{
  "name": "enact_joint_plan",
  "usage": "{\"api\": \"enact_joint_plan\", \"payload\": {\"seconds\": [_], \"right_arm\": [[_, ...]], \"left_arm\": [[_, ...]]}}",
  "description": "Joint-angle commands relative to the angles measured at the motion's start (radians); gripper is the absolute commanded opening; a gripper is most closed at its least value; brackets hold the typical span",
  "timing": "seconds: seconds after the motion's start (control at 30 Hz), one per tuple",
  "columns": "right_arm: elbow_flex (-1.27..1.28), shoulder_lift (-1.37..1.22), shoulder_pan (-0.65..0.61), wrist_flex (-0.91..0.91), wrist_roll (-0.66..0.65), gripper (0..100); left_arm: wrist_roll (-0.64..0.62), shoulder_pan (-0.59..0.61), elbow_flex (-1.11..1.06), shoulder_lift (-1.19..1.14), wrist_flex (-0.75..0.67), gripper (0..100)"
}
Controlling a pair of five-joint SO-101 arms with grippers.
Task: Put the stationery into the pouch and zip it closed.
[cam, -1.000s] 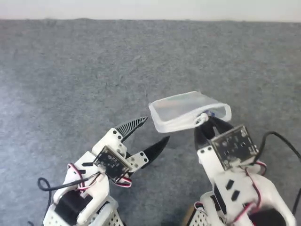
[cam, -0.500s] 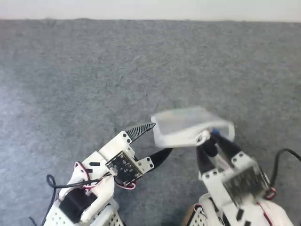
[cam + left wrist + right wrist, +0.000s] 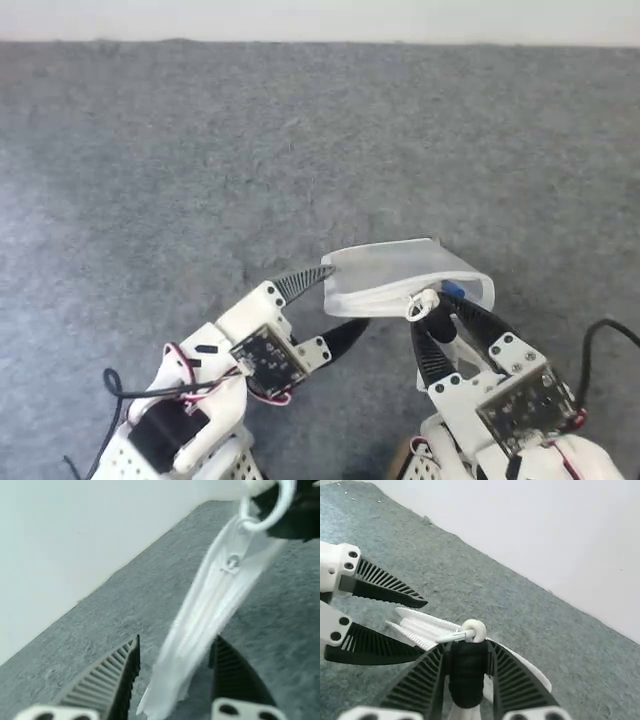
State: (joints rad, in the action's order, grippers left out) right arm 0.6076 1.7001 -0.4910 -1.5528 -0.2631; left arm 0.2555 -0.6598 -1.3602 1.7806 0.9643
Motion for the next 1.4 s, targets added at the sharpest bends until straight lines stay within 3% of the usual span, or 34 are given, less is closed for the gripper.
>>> {"api": "enact_joint_plan", "payload": {"seconds": [0.0,0.27,0.53,0.93,1.37], "right_arm": [[-0.023,0.002,-0.007,-0.002,-0.014,0.7],[-0.023,0.002,-0.004,-0.001,-0.014,0.7],[-0.023,0.002,0.17,0.056,-0.008,0.7],[-0.023,-0.005,0.334,0.104,-0.009,0.7],[0.035,-0.007,0.507,0.163,-0.012,0.7]], "left_arm": [[0.006,-0.029,0.01,-0.014,-0.034,12],[0.008,-0.028,0.01,-0.012,-0.057,1],[0.009,-0.025,0.015,-0.012,-0.021,1],[0.095,-0.025,0.013,-0.012,0.006,1],[0.092,-0.023,0.013,-0.012,0.006,1]]}}
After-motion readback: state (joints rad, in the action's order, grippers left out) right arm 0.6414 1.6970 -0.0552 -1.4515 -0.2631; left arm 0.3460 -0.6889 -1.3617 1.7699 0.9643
